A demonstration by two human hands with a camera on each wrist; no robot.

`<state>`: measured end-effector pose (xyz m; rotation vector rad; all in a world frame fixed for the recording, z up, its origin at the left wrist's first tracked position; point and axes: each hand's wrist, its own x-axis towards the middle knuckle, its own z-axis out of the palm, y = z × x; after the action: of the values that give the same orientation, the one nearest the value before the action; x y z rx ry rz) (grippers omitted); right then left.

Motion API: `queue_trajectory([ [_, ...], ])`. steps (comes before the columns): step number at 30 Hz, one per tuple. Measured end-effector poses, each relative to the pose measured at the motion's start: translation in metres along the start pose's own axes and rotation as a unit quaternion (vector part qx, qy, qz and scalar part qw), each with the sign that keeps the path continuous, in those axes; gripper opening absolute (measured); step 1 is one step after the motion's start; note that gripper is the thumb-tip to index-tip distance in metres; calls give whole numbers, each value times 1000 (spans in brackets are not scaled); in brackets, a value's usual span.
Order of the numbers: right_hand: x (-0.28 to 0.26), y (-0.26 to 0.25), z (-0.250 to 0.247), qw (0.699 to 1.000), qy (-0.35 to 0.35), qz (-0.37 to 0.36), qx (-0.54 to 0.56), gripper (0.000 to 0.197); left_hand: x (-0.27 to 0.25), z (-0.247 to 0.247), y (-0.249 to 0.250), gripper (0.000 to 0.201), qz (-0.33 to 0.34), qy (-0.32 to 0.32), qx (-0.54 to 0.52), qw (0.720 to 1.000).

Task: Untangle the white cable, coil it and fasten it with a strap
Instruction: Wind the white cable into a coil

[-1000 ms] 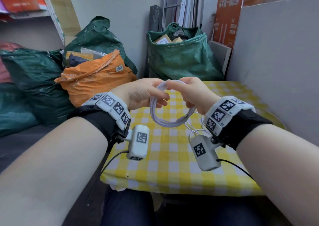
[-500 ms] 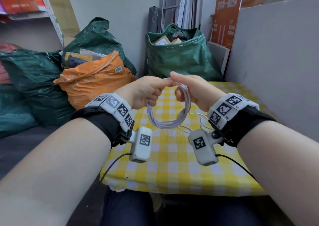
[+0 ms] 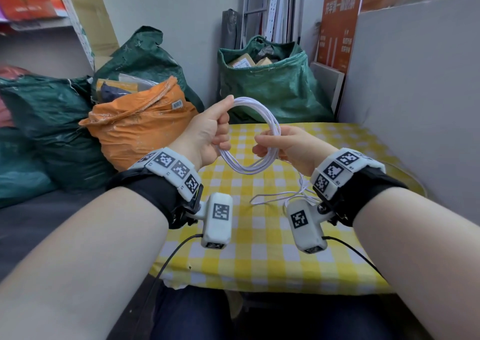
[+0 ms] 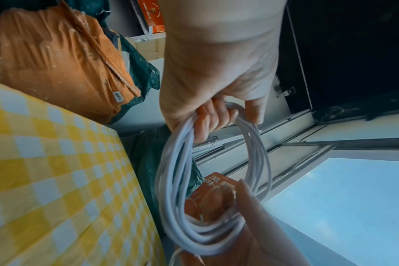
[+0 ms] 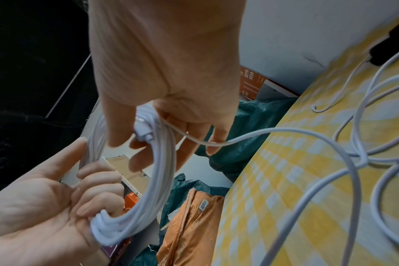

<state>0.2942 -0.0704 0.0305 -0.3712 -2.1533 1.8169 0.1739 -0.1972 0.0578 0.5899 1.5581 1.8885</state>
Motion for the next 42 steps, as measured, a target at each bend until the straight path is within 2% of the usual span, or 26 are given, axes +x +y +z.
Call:
queue_trajectory([
  [7,0,-5,9,996,17,-2,85,20,0,-3,-11,52,-28,0,-79,996],
  [11,3,-5,9,996,59,0,70,29,-3,-4,-20,51,-62,-41,-64,995],
  [13,4,-5,7,997,82,-2,12,28,-5,-6,-22,50,-78,-78,-27,994],
  [15,4,-4,6,993,75,-5,-88,21,-7,-8,-22,48,-91,-107,26,990],
  [19,1,-6,10,958,46,4,-285,11,-8,-8,-21,46,-96,-125,185,970],
  [21,0,-8,15,935,32,15,-352,20,-9,-4,-21,42,-80,-144,279,946],
  [24,-1,-8,22,906,0,4,-424,49,-11,2,-19,38,-56,-167,371,912],
  [26,-1,-7,24,890,-16,-2,-456,65,-12,5,-16,33,-46,-191,396,897],
  [30,-2,-9,24,873,-35,4,-486,82,-14,6,-14,28,-68,-236,404,881],
  [33,-3,-10,26,873,-39,4,-486,89,-18,10,-16,18,-68,-232,423,873],
  [37,-3,-9,26,877,-34,-4,-480,91,-16,13,-20,25,-44,-208,479,852],
  [42,2,-4,22,893,-25,-15,-449,91,-11,12,-27,29,-17,-196,441,876],
])
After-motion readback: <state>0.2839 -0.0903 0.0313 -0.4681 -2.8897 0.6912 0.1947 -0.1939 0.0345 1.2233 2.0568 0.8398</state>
